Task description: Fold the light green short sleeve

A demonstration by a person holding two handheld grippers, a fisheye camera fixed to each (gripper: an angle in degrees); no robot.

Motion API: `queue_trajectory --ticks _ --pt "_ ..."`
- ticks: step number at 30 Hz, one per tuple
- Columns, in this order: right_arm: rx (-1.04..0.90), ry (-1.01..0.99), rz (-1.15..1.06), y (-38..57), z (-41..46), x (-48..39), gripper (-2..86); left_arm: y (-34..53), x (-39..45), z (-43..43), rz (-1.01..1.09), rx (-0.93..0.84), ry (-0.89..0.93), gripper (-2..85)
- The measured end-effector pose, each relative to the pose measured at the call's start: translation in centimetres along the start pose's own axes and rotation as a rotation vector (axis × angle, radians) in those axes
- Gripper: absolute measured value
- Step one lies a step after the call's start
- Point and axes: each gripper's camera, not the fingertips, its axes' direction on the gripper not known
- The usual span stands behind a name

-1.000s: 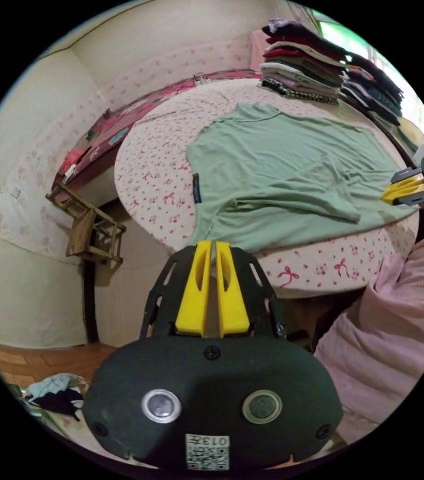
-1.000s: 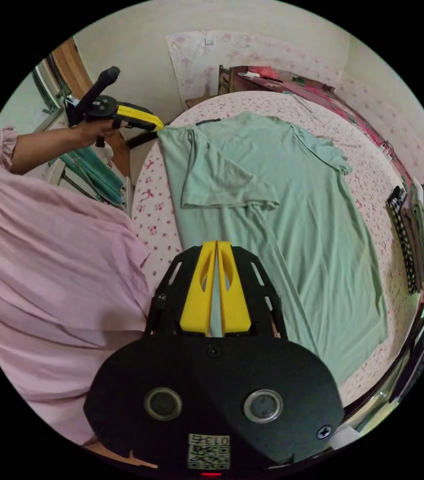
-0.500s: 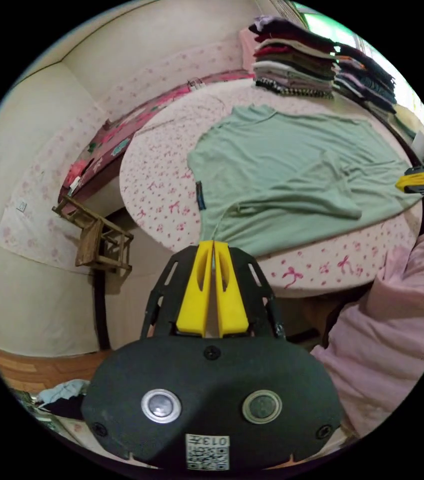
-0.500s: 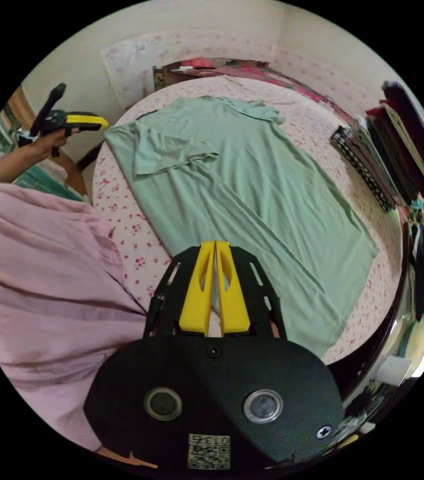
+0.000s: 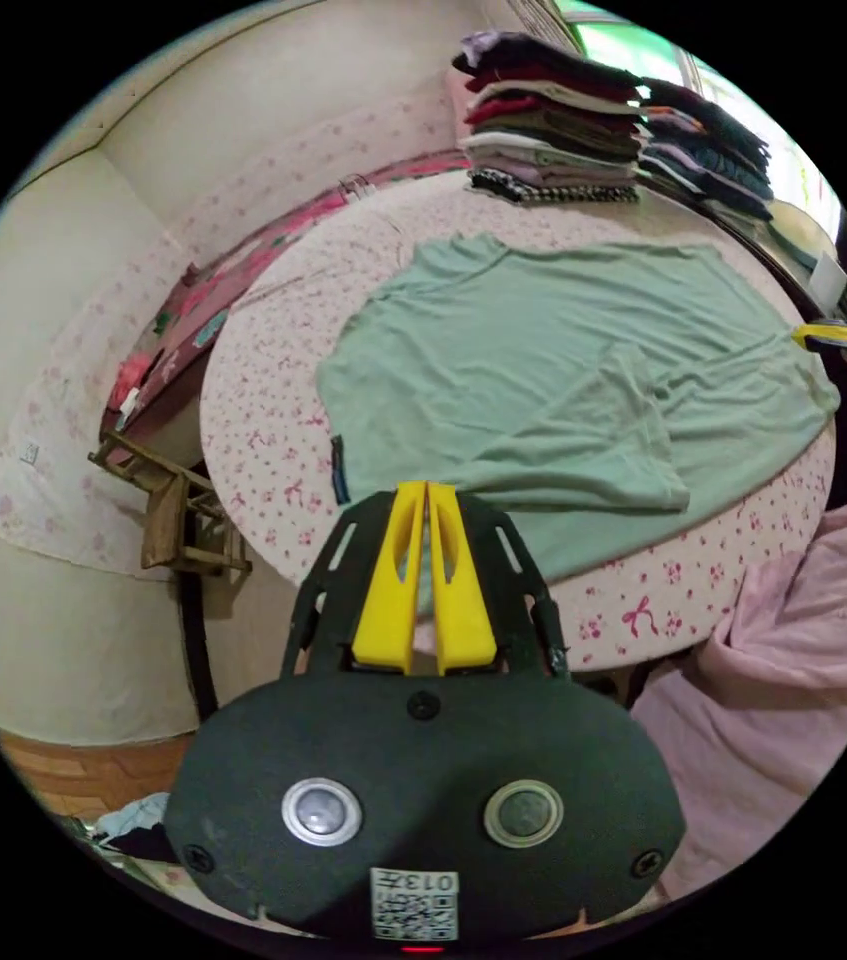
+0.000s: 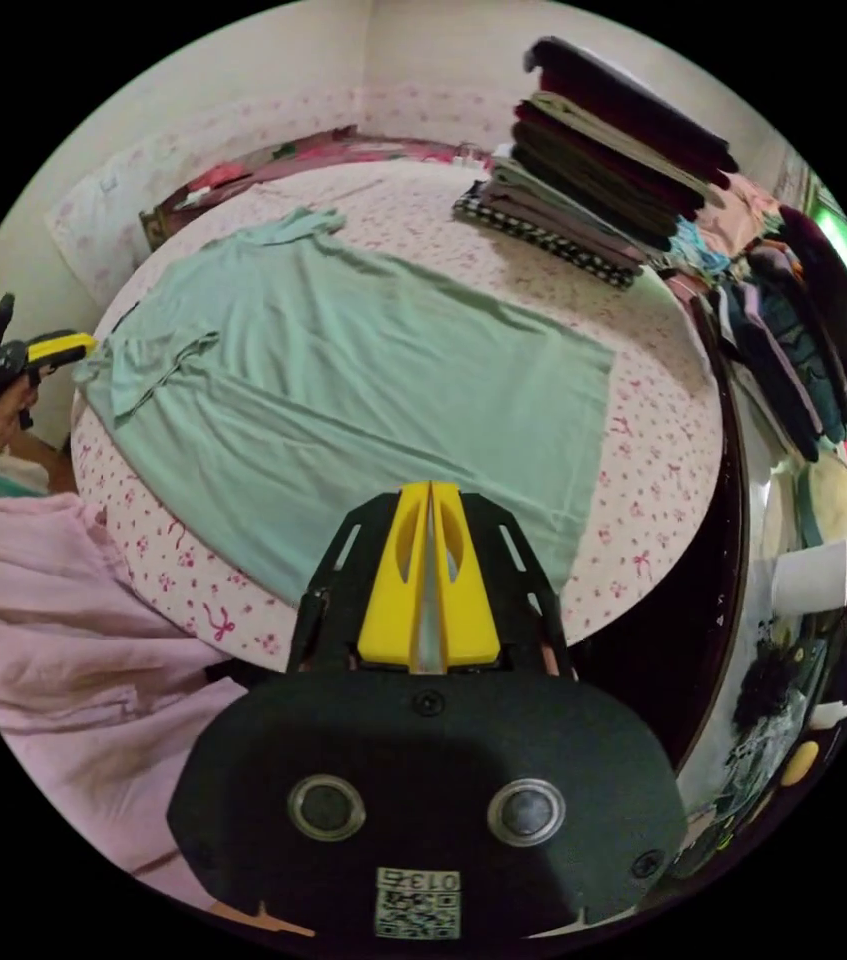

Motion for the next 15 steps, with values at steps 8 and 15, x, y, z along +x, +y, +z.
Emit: queue_trajectory --ticks 8,15 --pt "0.083 0.002 0.231 -9.1 0.6 15.2 6.1 -11.8 -0.4 3.6 0.06 -0.006 0.055 -0.2" --pt "-0.041 -0.083 0.161 -15.1 5.1 21.6 9.4 -20.2 -0.6 8.3 0.053 -0.042 0.105 0.2"
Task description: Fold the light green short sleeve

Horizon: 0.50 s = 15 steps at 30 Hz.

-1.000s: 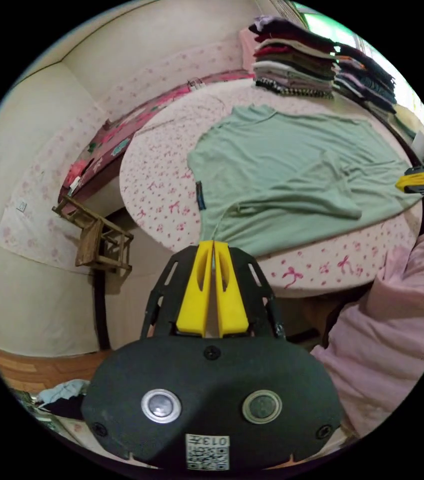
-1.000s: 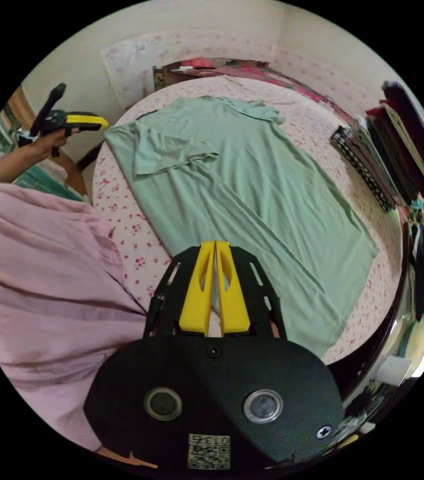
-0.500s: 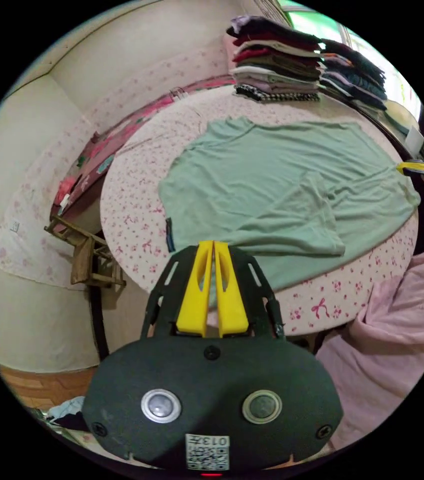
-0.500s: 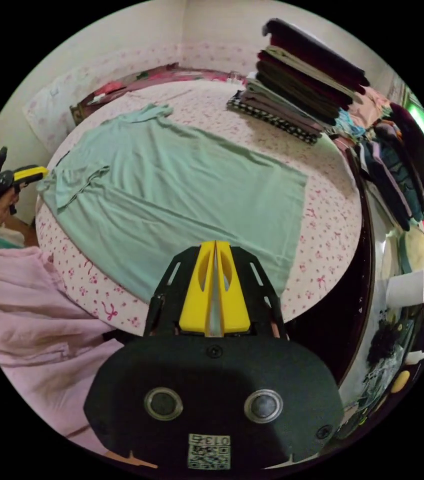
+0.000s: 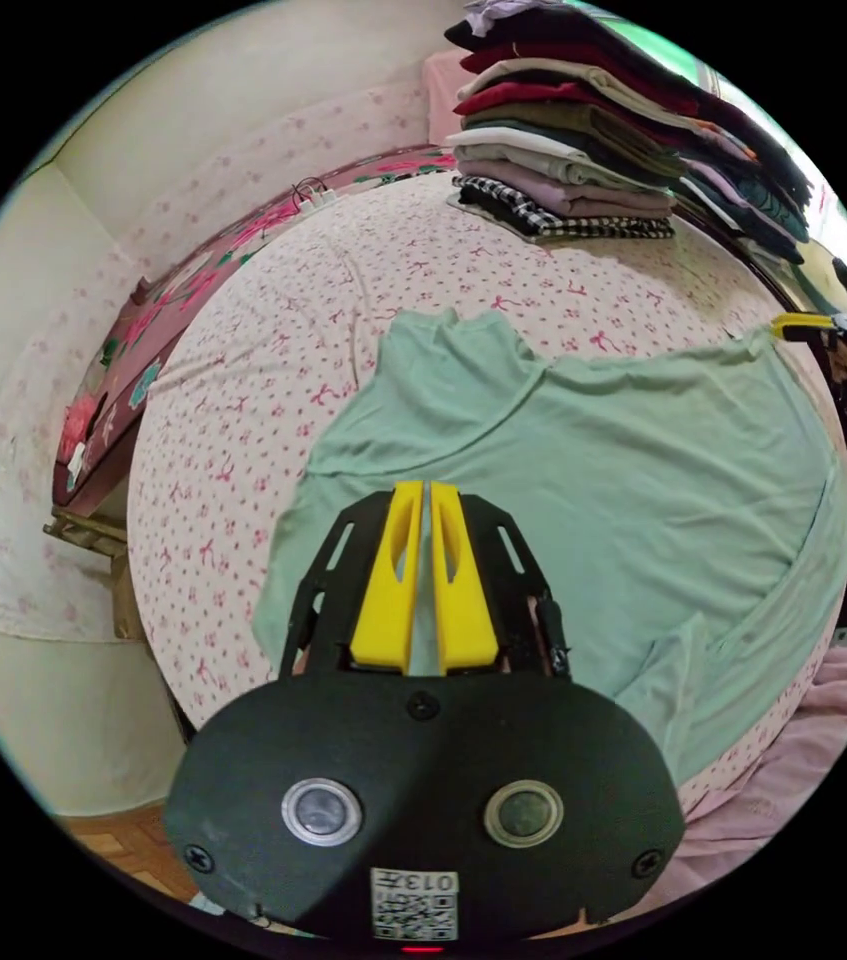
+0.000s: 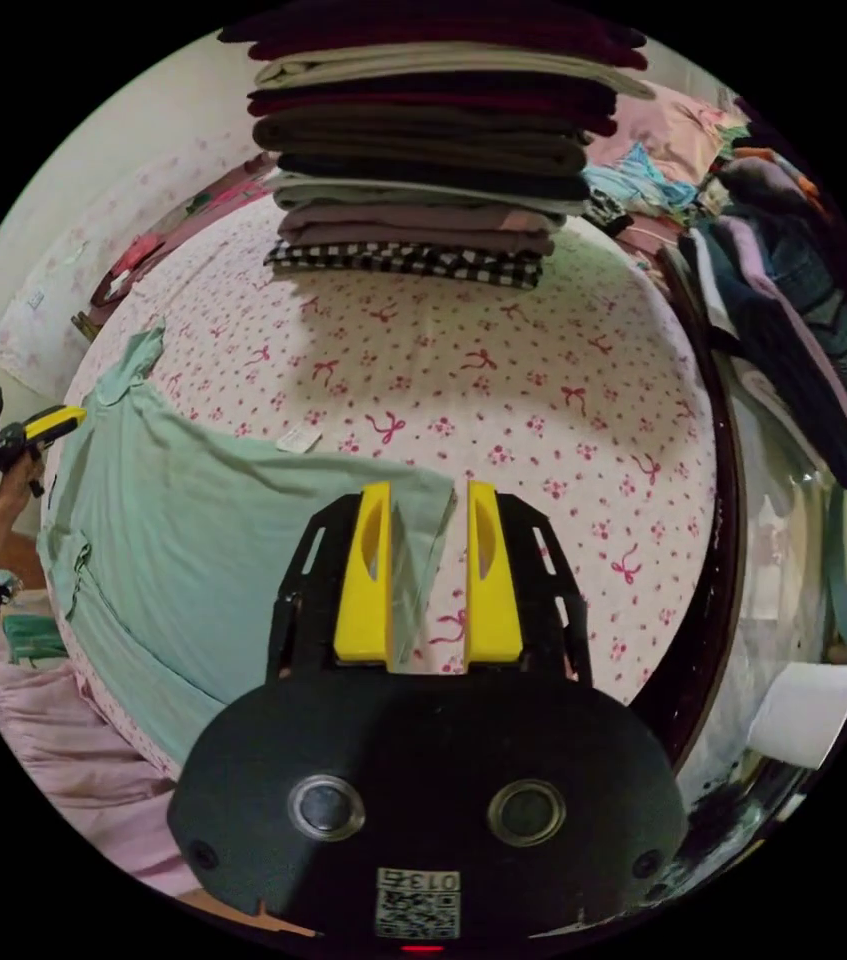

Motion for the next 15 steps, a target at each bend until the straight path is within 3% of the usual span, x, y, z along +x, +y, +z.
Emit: queue_trajectory --ticks 2,5,10,15 --pt "-0.051 -0.055 -0.039 -0.9 1.0 0.4 8.0 -1.0 0.4 0.7 0.022 -0.015 -0.008 0.2" --pt "-0.084 0.066 -0.114 -1.7 0.8 0.2 2.7 -1.9 1.2 1.5 0.051 -0.021 -0.036 0.2" --pt "-0.014 0.049 0.016 -1.5 -0.1 4.3 1.7 -1.9 1.9 2.0 0.059 -0.003 -0.071 -0.1" --pt "-0.005 0.017 0.002 -1.7 1.0 5.0 3.6 -1.4 1.4 1.4 0.037 0.002 -0.075 -0.2"
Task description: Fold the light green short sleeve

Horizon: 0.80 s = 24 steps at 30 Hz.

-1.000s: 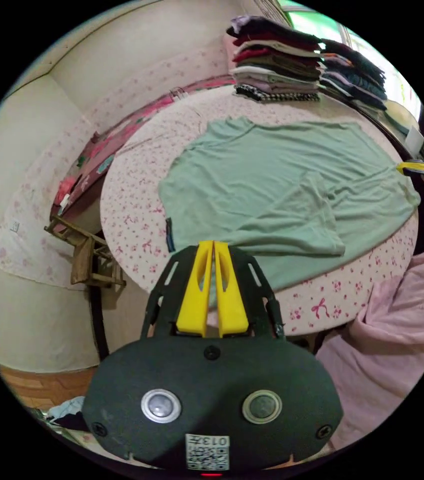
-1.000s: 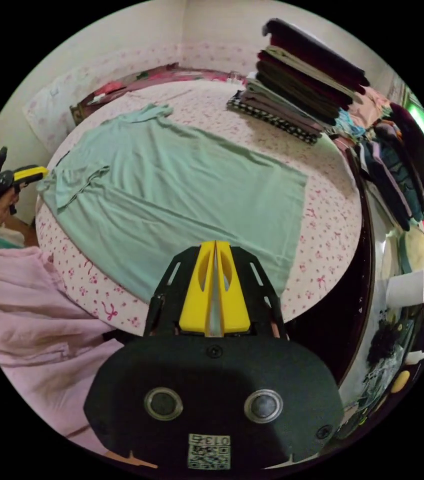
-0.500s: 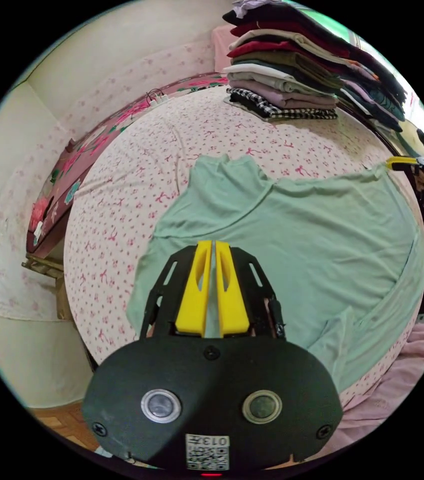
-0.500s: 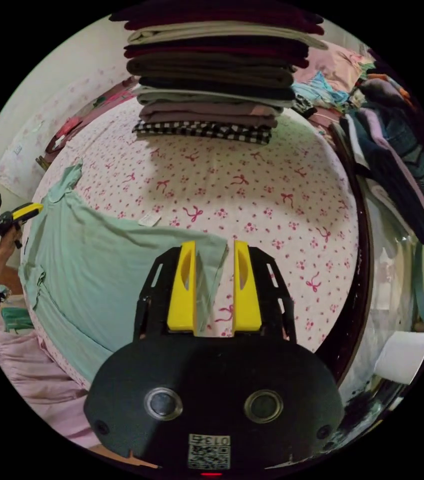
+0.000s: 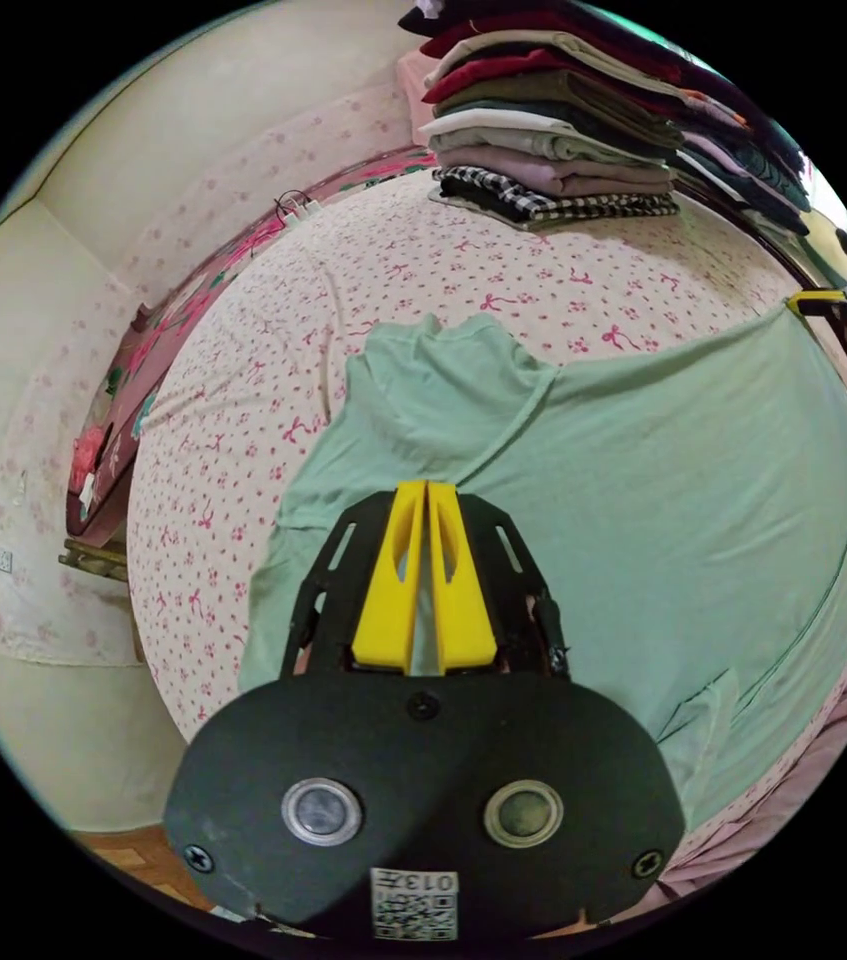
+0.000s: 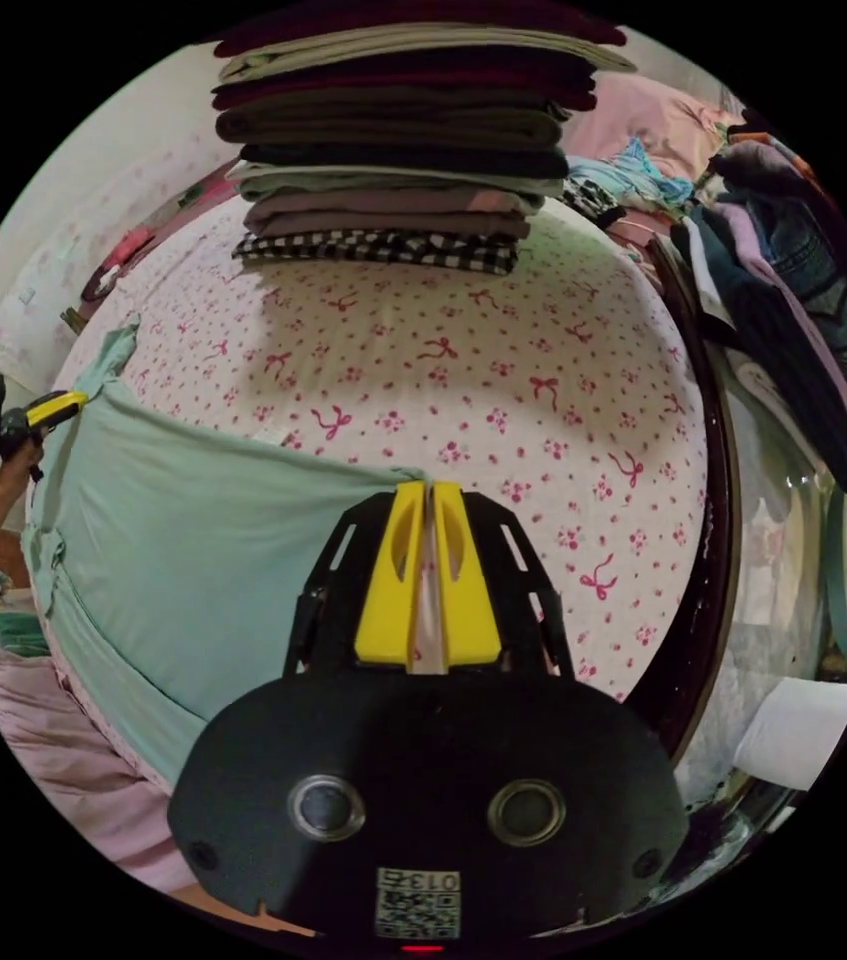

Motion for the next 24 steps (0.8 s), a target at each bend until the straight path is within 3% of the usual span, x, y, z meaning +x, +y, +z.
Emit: queue_trajectory --ticks 5,9,18,21,24 --pt "0.098 -0.049 0.017 1.2 -3.1 0.9 7.1 1.9 -3.3 -2.1 -0.14 0.062 -0.033 -0.1" --pt "0.087 0.006 -0.009 1.4 -3.4 0.3 8.1 3.0 -6.8 -1.7 -0.218 0.012 -0.034 0.1" --pt "-0.003 -0.118 0.125 -1.0 -0.6 3.2 5.5 0.2 -9.1 -1.8 -0.164 0.002 0.056 1.5" --pt "0.074 -0.106 0.024 -1.9 -2.2 1.5 6.0 -1.0 -9.0 -1.7 -0.126 0.035 0.077 3.2" --pt "0.011 -0.102 -0.213 -3.0 -1.9 -2.5 7.5 -2.5 -8.7 -0.7 -0.047 0.025 0.122 6.0"
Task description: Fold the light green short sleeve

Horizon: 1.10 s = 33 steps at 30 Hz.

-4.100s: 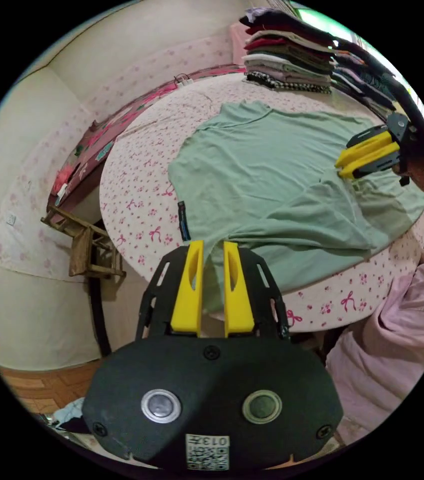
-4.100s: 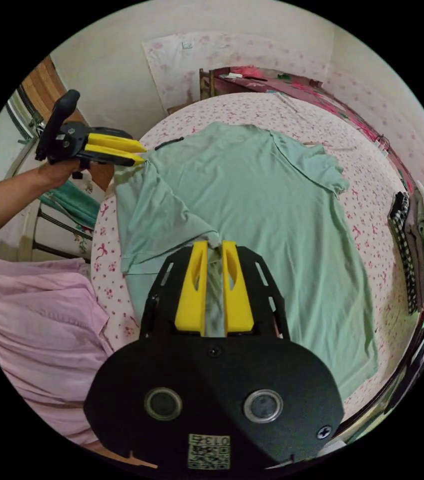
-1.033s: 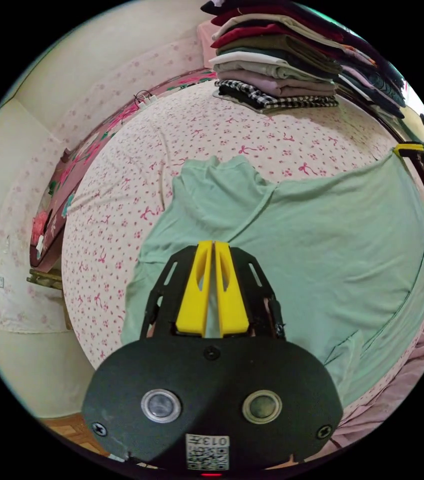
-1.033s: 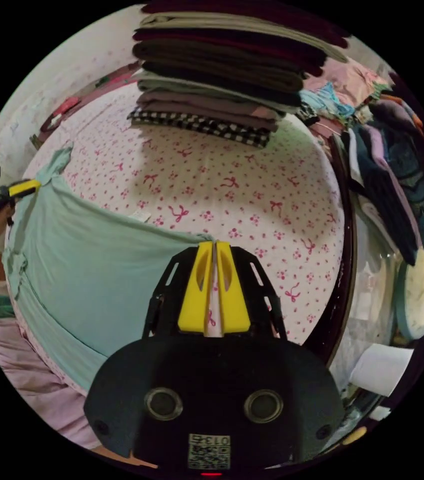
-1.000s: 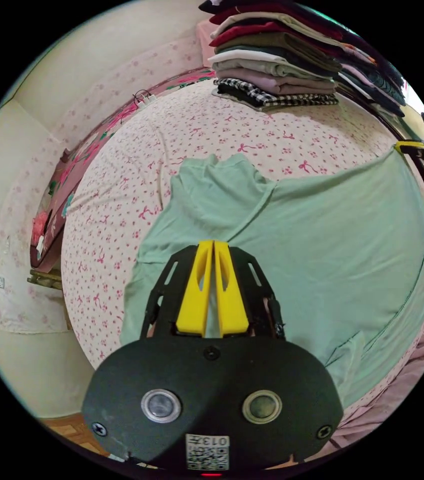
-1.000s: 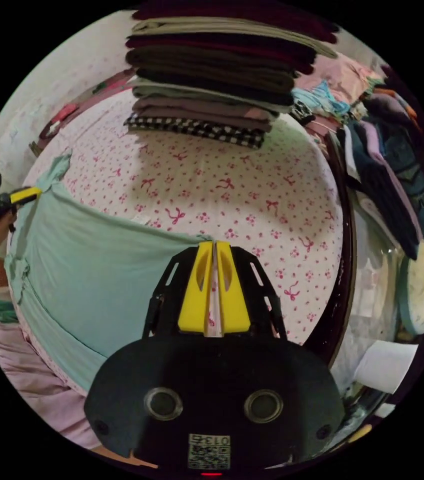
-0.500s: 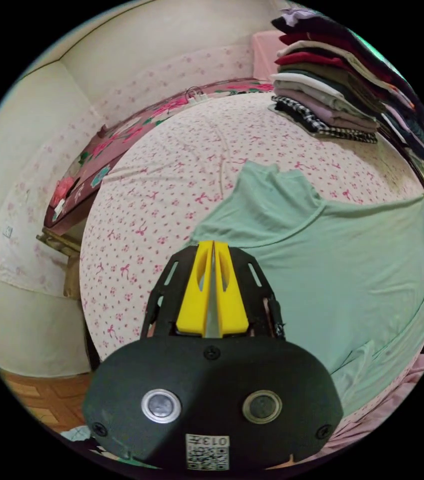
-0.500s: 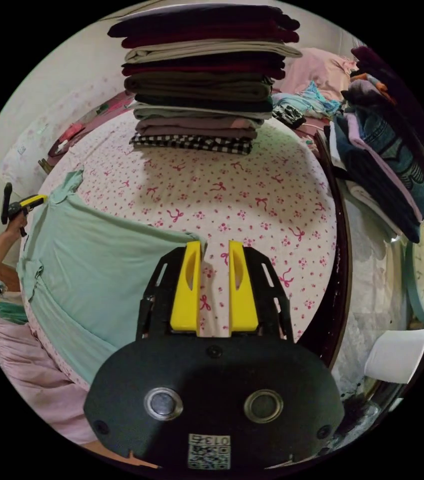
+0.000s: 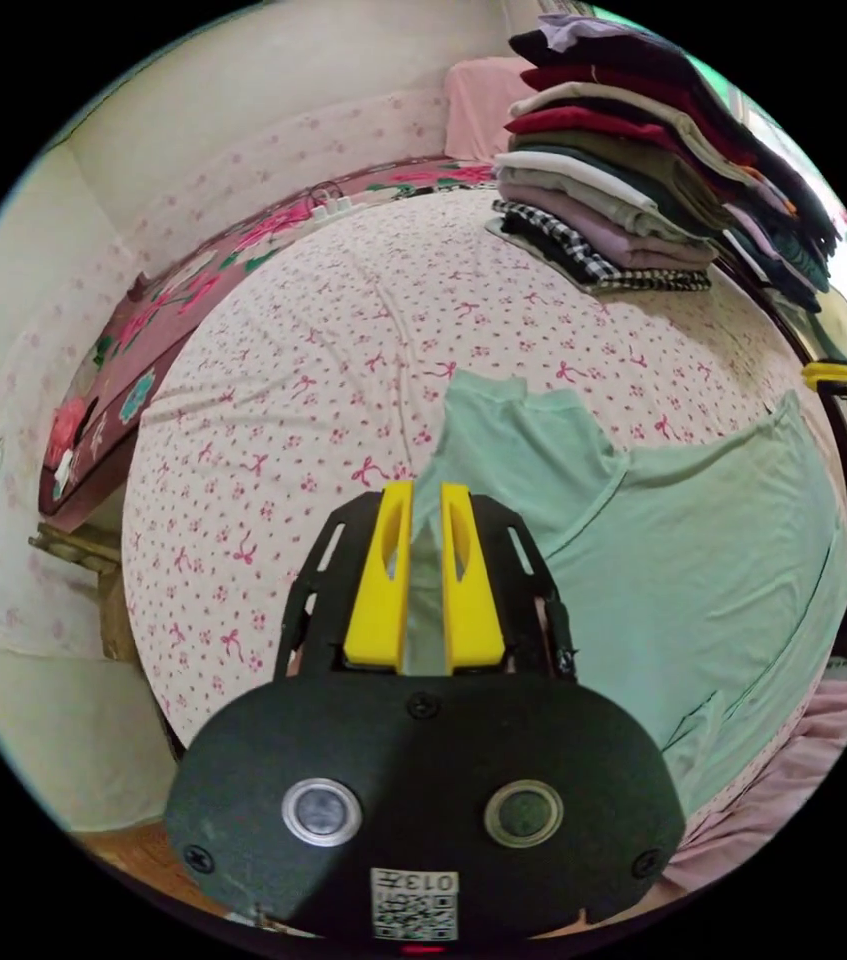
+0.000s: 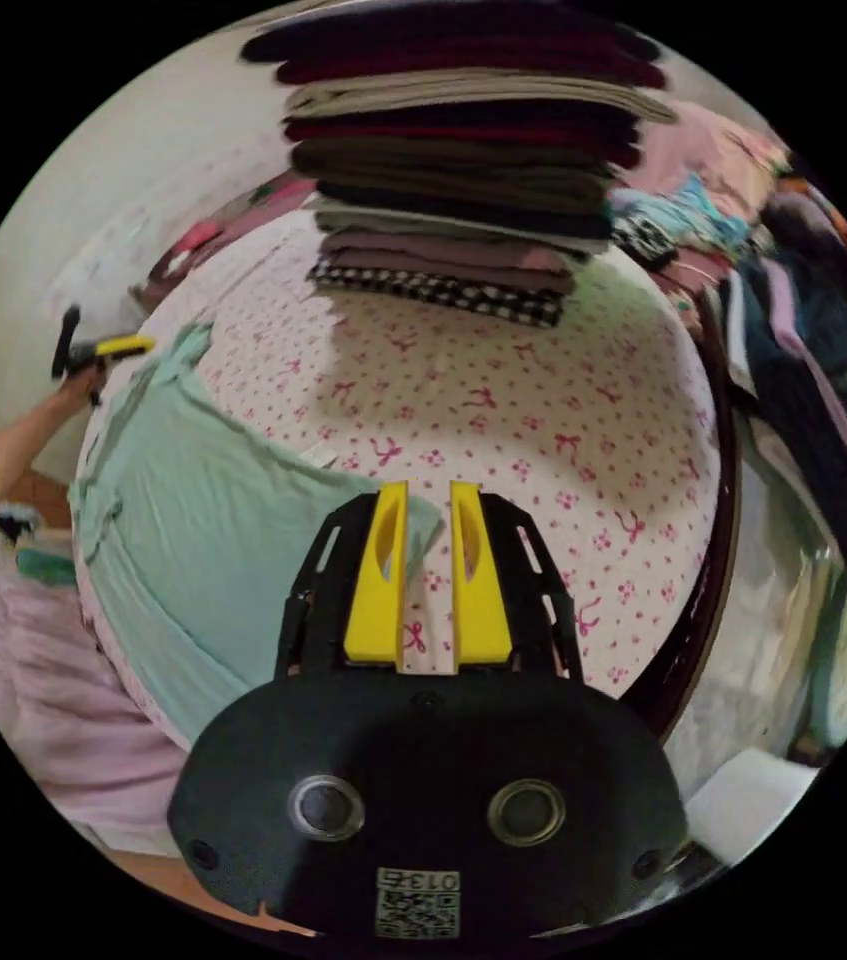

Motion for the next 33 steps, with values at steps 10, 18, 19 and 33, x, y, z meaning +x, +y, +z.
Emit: queue_trajectory --ticks 10,18,19,33 --pt "-0.229 0.051 -0.273 -3.1 5.8 -5.7 7.7 -3.8 0.4 3.1 0.126 -0.121 0.076 10.1" --pt "-0.254 0.079 -0.294 -3.4 6.3 -8.8 1.3 -3.1 0.7 1.1 0.156 -0.099 0.111 0.9" --pt "-0.24 0.092 -0.295 -3.2 5.9 -9.4 1.0 -2.8 0.7 0.4 0.158 -0.074 0.108 0.8" --pt "0.014 0.295 -0.136 9.4 0.1 -20.7 0.4 17.6 5.2 -15.2 0.132 0.127 -0.027 0.3"
